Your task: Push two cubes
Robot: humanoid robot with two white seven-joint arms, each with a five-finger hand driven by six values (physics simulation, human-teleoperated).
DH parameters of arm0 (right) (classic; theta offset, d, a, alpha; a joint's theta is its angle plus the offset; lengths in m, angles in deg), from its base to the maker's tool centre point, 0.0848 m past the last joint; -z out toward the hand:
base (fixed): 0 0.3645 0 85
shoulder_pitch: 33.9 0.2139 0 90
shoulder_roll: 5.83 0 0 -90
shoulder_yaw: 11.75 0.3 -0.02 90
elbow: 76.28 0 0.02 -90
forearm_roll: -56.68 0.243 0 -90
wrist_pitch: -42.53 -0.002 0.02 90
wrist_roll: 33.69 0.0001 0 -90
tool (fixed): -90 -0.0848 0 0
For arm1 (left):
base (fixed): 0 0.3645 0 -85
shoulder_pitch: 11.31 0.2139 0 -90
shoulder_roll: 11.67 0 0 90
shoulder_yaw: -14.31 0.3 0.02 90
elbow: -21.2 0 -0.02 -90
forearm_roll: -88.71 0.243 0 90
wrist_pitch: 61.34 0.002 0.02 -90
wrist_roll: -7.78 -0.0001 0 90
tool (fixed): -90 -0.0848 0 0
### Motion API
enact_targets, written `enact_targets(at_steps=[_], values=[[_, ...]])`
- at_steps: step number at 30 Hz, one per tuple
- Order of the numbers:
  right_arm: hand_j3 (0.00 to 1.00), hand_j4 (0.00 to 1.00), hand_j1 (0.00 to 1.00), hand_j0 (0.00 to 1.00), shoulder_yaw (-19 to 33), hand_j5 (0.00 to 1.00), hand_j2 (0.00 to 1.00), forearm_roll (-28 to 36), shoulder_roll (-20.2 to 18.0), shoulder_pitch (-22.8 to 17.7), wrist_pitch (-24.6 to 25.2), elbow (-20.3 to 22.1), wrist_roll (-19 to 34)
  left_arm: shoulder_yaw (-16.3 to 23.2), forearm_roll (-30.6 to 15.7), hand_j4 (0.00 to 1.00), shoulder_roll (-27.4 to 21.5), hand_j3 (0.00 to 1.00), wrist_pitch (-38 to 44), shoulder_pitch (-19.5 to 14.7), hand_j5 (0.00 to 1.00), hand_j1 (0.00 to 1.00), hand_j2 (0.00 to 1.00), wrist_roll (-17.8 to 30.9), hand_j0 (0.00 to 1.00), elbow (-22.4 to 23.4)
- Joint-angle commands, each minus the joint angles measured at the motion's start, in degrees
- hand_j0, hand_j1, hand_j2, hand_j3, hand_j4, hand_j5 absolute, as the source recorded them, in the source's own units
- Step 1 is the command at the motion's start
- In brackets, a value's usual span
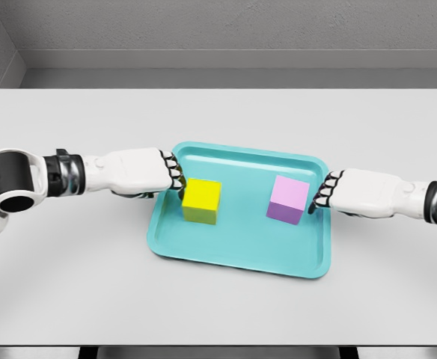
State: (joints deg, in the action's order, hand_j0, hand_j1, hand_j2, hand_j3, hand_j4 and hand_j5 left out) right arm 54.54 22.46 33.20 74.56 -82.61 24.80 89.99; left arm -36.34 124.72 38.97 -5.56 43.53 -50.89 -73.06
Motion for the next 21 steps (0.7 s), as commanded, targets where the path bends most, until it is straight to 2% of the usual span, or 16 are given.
enact_targets(at_steps=[1, 6, 11, 15, 18, 21], values=[[0.74, 0.74, 0.74, 0.74, -0.02, 0.74, 0.74, -0.94, 1.22, 0.09, 0.14, -0.1, -0.02, 0.29, 0.64, 0.75, 0.51, 0.75, -0.78, 0.0, 0.75, 0.75, 0.75, 0.57, 0.75, -0.05], [0.74, 0.74, 0.74, 0.74, -0.1, 0.74, 0.74, -1.38, 2.1, 0.88, 0.14, -0.19, 0.07, 0.38, 0.73, 0.75, 0.78, 0.75, -0.78, -0.17, 0.75, 0.75, 0.75, 0.66, 0.75, -0.05], [0.74, 0.74, 0.74, 0.74, -2.39, 0.74, 0.74, -2.88, 2.37, 2.11, 0.14, -0.54, 0.07, 0.56, 0.9, 0.74, 2.01, 0.74, -0.78, -0.26, 0.74, 0.74, 0.74, 1.62, 0.74, 0.04], [0.74, 0.74, 0.74, 0.74, -2.3, 0.74, 0.74, -4.63, 2.37, 2.29, 0.14, -2.48, 0.07, 0.64, 0.9, 0.74, 2.8, 0.74, -0.78, -0.35, 0.74, 0.74, 0.74, 1.71, 0.74, -0.05], [0.74, 0.74, 0.74, 0.74, -2.3, 0.74, 0.74, -4.9, 2.37, 3.87, 0.14, -4.5, 0.07, 0.64, 0.9, 0.74, 3.41, 0.74, -0.78, -0.35, 0.74, 0.74, 0.74, 2.33, 0.74, -0.05], [0.74, 0.74, 0.74, 0.74, -2.3, 0.74, 0.74, -4.9, 2.37, 4.22, 0.14, -4.41, 0.07, 0.64, 0.9, 0.74, 3.5, 0.74, -0.78, -0.35, 0.74, 0.74, 0.74, 2.33, 0.74, -0.05]])
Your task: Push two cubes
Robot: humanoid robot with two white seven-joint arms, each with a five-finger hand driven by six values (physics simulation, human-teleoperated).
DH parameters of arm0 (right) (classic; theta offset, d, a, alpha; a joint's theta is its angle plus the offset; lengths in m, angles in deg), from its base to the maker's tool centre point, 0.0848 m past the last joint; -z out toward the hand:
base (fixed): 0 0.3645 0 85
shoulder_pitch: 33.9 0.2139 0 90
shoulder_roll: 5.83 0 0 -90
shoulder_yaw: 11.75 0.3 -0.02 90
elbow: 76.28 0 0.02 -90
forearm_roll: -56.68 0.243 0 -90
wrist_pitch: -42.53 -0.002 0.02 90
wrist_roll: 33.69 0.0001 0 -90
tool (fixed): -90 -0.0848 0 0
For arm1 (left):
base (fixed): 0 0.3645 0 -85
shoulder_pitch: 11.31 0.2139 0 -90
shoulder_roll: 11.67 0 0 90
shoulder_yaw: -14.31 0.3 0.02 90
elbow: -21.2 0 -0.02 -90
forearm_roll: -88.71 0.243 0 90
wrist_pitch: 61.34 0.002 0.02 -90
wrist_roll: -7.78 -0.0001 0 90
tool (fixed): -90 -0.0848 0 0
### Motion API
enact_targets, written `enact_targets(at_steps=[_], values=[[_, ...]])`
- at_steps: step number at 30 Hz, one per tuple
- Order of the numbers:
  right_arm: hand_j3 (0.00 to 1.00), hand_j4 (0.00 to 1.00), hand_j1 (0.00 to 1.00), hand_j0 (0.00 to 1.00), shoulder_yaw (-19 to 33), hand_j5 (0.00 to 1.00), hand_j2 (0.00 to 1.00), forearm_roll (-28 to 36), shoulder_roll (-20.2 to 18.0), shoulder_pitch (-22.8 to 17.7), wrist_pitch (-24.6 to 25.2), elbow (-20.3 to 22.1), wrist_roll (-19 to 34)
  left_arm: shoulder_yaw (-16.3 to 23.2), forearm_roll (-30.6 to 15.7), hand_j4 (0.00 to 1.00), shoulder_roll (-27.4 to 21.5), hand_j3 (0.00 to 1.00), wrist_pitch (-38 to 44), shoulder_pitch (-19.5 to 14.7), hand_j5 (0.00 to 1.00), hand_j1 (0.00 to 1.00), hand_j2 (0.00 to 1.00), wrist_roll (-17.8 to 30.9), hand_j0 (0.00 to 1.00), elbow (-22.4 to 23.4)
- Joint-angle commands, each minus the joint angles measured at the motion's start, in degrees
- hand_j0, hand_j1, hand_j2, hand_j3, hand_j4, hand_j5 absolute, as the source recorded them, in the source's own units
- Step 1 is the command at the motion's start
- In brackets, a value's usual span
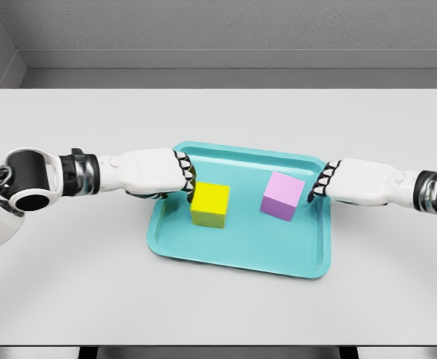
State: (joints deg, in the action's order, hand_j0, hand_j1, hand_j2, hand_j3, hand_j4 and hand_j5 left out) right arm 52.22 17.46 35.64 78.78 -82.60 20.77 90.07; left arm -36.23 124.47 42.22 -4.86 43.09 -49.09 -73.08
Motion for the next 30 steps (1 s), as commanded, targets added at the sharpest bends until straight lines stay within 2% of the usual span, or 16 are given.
enact_targets(at_steps=[1, 6, 10, 14, 16, 26, 30], values=[[0.74, 0.74, 0.74, 0.74, -0.07, 0.74, 0.74, 0.01, 0.02, 0.0, 0.13, -0.37, -0.1, 0.53, 1.15, 0.74, 0.34, 0.74, -1.48, 0.0, 0.74, 0.74, 0.74, 0.53, 0.74, -0.03], [0.74, 0.74, 0.74, 0.74, -0.15, 0.74, 0.74, -0.34, 1.42, 0.44, 0.13, -0.81, -0.01, 0.53, 1.59, 0.74, 1.39, 0.74, -1.48, -0.09, 0.74, 0.74, 0.74, 0.53, 0.74, -0.03], [0.74, 0.74, 0.74, 0.74, -0.15, 0.74, 0.74, -1.57, 4.32, 1.14, 0.13, -2.39, -0.01, 0.53, 1.59, 0.74, 2.1, 0.74, -1.48, -0.09, 0.74, 0.74, 0.74, 0.53, 0.74, 0.06], [0.74, 0.74, 0.74, 0.74, -0.15, 0.74, 0.74, -2.45, 5.03, 1.58, 0.13, -3.18, -0.01, 0.53, 1.59, 0.74, 2.36, 0.74, -1.48, -0.17, 0.74, 0.74, 0.74, 0.53, 0.74, -0.03], [0.74, 0.74, 0.74, 0.74, -1.03, 0.74, 0.74, -3.06, 7.05, 3.6, 0.13, -5.91, -0.01, 0.53, 1.59, 0.74, 2.98, 0.74, -1.48, -0.17, 0.74, 0.74, 0.74, 0.53, 0.74, 0.06], [0.74, 0.74, 0.74, 0.74, -2.61, 0.74, 0.74, -3.5, 7.58, 5.36, 0.13, -7.4, -0.01, 0.53, 1.5, 0.74, 4.03, 0.74, -1.48, -0.35, 0.74, 0.74, 0.74, 0.53, 0.74, -0.55], [0.74, 0.74, 0.74, 0.74, -2.7, 0.74, 0.74, -4.12, 9.07, 5.71, 0.13, -7.58, -0.01, 0.44, 1.59, 0.75, 4.3, 0.75, -1.48, -0.09, 0.75, 0.75, 0.75, 0.53, 0.75, -0.47]])
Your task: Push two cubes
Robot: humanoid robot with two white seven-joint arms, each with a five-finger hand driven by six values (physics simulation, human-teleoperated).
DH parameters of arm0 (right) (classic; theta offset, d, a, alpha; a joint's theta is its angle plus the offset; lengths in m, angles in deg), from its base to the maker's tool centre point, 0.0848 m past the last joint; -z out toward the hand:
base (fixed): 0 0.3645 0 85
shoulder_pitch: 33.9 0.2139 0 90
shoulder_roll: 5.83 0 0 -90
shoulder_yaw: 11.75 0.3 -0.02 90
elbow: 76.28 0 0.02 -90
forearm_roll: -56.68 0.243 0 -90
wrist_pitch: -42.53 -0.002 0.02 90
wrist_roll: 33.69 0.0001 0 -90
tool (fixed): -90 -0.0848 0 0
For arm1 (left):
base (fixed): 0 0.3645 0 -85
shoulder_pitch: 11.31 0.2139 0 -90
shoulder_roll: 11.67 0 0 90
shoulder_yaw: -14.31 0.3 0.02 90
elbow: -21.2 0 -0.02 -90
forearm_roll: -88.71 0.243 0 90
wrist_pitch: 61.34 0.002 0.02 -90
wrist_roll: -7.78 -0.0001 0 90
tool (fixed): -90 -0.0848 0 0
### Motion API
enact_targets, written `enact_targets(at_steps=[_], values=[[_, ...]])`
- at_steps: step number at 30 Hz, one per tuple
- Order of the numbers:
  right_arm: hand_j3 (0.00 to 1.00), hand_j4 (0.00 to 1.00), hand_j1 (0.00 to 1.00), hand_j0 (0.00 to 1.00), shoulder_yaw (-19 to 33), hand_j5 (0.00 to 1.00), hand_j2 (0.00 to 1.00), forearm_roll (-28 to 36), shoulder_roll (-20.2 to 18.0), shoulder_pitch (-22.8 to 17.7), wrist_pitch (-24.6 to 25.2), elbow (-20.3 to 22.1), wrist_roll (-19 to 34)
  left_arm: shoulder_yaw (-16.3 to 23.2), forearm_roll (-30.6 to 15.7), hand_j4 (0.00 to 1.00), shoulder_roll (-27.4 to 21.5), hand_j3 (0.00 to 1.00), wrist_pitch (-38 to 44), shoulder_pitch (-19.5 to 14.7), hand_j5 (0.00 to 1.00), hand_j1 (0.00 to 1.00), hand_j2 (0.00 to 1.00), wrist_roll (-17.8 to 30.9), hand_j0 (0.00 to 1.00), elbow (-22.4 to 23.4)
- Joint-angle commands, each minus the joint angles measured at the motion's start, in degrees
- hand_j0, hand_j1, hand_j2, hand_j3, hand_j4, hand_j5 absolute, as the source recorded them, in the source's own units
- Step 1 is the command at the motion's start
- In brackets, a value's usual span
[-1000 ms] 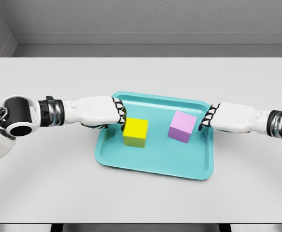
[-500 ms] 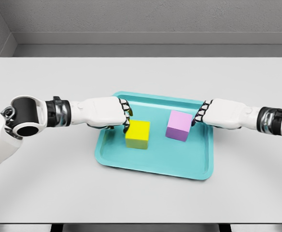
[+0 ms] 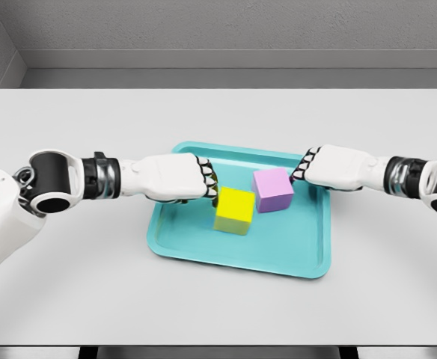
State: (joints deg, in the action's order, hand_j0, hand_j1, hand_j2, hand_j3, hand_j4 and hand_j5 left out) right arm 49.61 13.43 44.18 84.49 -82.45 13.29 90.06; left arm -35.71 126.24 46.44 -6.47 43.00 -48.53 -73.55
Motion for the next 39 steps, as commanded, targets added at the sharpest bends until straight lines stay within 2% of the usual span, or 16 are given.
enact_targets(at_steps=[1, 2, 6, 8, 17, 19, 26, 30, 32, 39], values=[[0.74, 0.74, 0.74, 0.74, -0.8, 0.74, 0.74, -0.08, 0.62, 0.0, -0.02, -0.01, 0.09, -0.17, -0.17, 0.73, -0.27, 0.73, 0.13, 0.0, 0.73, 0.73, 0.73, -0.03, 0.73, 0.18], [0.74, 0.74, 0.74, 0.74, -1.42, 0.74, 0.74, -0.08, 0.62, 0.09, -0.02, 0.16, 0.0, -0.17, -0.26, 0.67, -0.45, 0.67, 0.13, 0.09, 0.67, 0.67, 0.67, 0.59, 0.67, 0.18], [0.74, 0.74, 0.74, 0.74, -1.68, 0.74, 0.74, -0.08, 0.62, 0.09, -0.02, 0.25, 0.0, -0.43, -0.35, 0.66, -0.8, 0.66, 0.13, 0.26, 0.66, 0.66, 0.66, 1.12, 0.66, 0.53], [0.74, 0.74, 0.74, 0.74, -1.68, 0.74, 0.74, -0.35, 0.62, 0.09, -0.02, 0.07, 0.0, -0.69, -0.35, 0.62, -1.85, 0.62, 0.13, 0.26, 0.62, 0.62, 0.62, 1.31, 0.62, 0.62], [0.76, 0.76, 0.76, 0.76, -1.68, 0.76, 0.76, -0.44, 0.27, -0.53, -0.02, 0.43, 0.0, -1.13, -0.26, 0.61, -2.91, 0.61, 0.13, 0.09, 0.61, 0.61, 0.61, 1.31, 0.61, 1.58], [0.76, 0.76, 0.76, 0.76, -1.68, 0.76, 0.76, -0.44, -0.17, -0.79, -0.02, 2.45, 0.0, -1.13, -0.26, 0.61, -2.82, 0.61, 0.13, 0.17, 0.61, 0.61, 0.61, 1.31, 0.61, 1.5], [0.76, 0.76, 0.76, 0.76, -1.68, 0.76, 0.76, -0.26, -1.58, -1.58, -0.02, 4.47, 0.0, -0.96, -1.05, 0.61, -5.63, 0.61, 0.13, 0.97, 0.61, 0.61, 0.61, 1.31, 0.61, -1.23], [0.76, 0.76, 0.76, 0.76, -1.68, 0.76, 0.76, 0.09, -2.28, -1.76, -0.02, 4.99, 0.0, -0.96, -1.05, 0.61, -6.07, 0.61, 0.13, 1.58, 0.61, 0.61, 0.61, 1.31, 0.61, -3.07], [0.76, 0.76, 0.76, 0.76, -1.68, 0.76, 0.76, 0.09, -2.98, -2.29, -0.02, 6.66, 0.0, -0.87, -1.05, 0.61, -6.34, 0.61, 0.13, 1.67, 0.61, 0.61, 0.61, 1.31, 0.61, -3.51], [0.76, 0.76, 0.76, 0.76, -1.77, 0.76, 0.76, 0.09, -2.81, -2.64, -0.02, 7.54, 0.0, -0.78, -1.58, 0.61, -6.34, 0.61, 0.13, 3.6, 0.61, 0.61, 0.61, 1.31, 0.61, -5.89]])
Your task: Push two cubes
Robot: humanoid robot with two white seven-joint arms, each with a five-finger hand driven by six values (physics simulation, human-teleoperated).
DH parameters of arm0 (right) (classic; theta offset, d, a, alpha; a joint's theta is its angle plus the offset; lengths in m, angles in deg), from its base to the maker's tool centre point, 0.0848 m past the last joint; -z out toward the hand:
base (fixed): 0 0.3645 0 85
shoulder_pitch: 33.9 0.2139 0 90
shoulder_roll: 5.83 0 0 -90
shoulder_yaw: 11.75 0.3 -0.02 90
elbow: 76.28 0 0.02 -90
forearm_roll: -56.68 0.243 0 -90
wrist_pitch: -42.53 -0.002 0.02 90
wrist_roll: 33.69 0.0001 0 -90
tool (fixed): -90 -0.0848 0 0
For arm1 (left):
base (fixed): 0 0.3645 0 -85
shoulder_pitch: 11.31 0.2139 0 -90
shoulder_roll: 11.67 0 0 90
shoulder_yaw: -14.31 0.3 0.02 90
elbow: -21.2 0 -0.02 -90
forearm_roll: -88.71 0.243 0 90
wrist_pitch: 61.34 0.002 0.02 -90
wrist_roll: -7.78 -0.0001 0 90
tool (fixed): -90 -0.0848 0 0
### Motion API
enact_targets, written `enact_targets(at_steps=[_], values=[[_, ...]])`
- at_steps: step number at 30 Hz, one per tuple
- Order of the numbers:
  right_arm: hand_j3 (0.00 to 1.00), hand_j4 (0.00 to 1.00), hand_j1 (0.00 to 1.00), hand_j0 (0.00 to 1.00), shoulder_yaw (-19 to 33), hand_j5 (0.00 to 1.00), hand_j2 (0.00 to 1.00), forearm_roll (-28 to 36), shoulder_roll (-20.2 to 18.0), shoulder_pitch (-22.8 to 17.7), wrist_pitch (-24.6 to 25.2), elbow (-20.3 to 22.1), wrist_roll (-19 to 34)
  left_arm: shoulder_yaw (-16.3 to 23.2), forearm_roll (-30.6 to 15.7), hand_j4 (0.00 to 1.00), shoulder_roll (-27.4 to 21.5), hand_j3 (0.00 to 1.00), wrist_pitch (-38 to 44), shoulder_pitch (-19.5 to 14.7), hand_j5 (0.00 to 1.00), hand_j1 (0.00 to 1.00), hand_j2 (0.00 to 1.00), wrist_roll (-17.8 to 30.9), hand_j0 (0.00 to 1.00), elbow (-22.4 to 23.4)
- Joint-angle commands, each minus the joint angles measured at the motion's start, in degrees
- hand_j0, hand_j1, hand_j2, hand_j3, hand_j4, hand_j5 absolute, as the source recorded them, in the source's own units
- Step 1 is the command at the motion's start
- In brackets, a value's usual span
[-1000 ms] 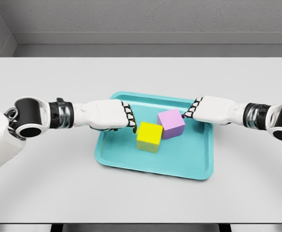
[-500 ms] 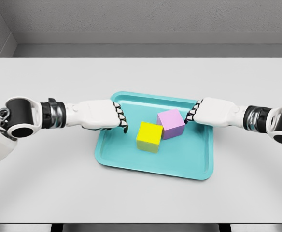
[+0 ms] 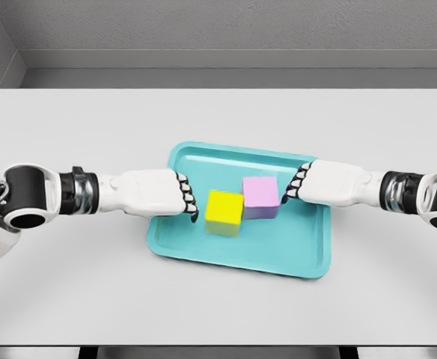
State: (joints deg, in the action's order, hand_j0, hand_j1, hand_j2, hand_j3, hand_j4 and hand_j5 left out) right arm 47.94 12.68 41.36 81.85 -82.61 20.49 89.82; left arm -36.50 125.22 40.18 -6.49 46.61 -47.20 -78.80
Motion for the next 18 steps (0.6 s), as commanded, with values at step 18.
enact_targets(at_steps=[18], values=[[0.76, 0.76, 0.76, 0.76, 0.17, 0.76, 0.76, 0.14, 2.56, 7.29, 0.14, -5.9, 0.32, -2.18, -2.85, 0.62, -3.59, 0.62, 0.15, -0.18, 0.62, 0.62, 0.62, -0.02, 0.62, -0.46]])
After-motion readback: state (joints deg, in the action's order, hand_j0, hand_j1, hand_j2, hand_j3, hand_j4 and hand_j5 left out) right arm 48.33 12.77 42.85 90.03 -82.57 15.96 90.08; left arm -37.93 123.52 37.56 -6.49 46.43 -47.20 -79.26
